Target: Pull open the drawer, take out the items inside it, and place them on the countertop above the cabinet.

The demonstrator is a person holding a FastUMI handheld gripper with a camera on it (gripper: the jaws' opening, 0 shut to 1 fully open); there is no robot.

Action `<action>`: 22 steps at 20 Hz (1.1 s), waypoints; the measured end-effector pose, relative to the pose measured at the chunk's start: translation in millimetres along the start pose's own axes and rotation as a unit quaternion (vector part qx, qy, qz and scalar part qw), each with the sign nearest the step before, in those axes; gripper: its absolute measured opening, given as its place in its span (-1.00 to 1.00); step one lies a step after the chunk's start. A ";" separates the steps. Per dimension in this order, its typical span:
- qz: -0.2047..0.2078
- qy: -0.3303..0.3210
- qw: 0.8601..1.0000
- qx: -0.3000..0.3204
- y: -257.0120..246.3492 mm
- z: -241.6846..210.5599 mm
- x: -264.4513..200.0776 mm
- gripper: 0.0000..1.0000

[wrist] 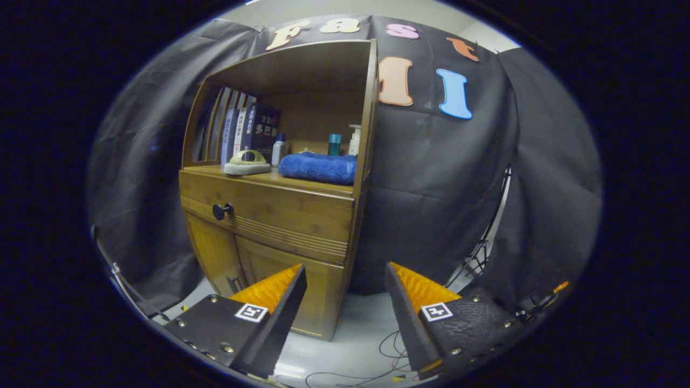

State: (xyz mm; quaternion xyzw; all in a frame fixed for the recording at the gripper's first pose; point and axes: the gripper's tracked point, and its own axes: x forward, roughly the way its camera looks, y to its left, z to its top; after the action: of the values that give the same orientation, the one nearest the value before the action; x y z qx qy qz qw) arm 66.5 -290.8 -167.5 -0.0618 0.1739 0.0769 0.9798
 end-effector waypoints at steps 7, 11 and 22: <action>-0.019 -0.025 0.999 0.022 -16.2 9.5 -7.3 0.74; -0.032 -0.040 0.998 0.043 -26.9 12.4 -11.5 0.74; -0.050 -0.033 0.996 0.059 -44.0 7.0 -13.1 0.75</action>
State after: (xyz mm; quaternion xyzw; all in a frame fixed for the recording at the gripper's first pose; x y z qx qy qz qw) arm 64.2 -334.6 -152.2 -0.0104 0.1428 0.0190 0.9895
